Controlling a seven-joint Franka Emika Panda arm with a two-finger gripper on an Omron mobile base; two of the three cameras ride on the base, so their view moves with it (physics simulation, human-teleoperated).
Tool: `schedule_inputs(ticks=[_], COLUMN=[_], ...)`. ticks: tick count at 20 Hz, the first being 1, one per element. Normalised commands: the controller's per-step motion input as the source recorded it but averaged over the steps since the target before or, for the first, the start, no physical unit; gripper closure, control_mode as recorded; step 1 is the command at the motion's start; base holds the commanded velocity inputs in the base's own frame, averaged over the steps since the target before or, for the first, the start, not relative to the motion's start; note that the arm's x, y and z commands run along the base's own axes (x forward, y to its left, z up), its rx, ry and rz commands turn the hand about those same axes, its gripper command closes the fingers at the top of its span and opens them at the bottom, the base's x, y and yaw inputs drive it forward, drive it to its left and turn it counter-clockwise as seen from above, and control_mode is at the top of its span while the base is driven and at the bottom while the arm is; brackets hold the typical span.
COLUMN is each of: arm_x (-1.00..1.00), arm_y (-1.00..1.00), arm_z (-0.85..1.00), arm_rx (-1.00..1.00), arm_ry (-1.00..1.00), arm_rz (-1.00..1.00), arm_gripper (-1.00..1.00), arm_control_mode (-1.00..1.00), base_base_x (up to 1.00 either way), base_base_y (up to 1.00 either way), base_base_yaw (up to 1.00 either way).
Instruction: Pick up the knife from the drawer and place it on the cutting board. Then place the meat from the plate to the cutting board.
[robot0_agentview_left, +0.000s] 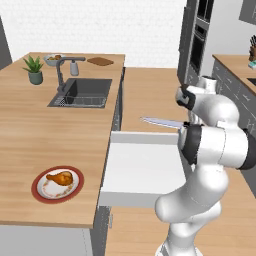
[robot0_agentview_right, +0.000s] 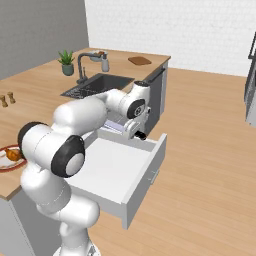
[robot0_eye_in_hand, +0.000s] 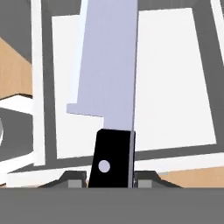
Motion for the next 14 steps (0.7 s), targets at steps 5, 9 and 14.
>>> schedule_inputs(ticks=[5, 9, 14], arm_x=[-0.11, -0.01, -0.21], arm_y=[0.00, 0.00, 0.00], arm_z=[0.29, 0.04, -0.01], arm_rx=[0.00, 0.05, 0.00], arm_ry=[0.16, 0.29, 0.11], arm_rz=[-0.74, -0.82, -0.86], arm_gripper=[1.00, 1.00, 1.00], arm_control_mode=[-1.00, -1.00, -1.00], base_base_x=[0.00, 0.00, 0.00], base_base_y=[0.00, 0.00, 0.00], base_base_yaw=[0.00, 0.00, 0.00])
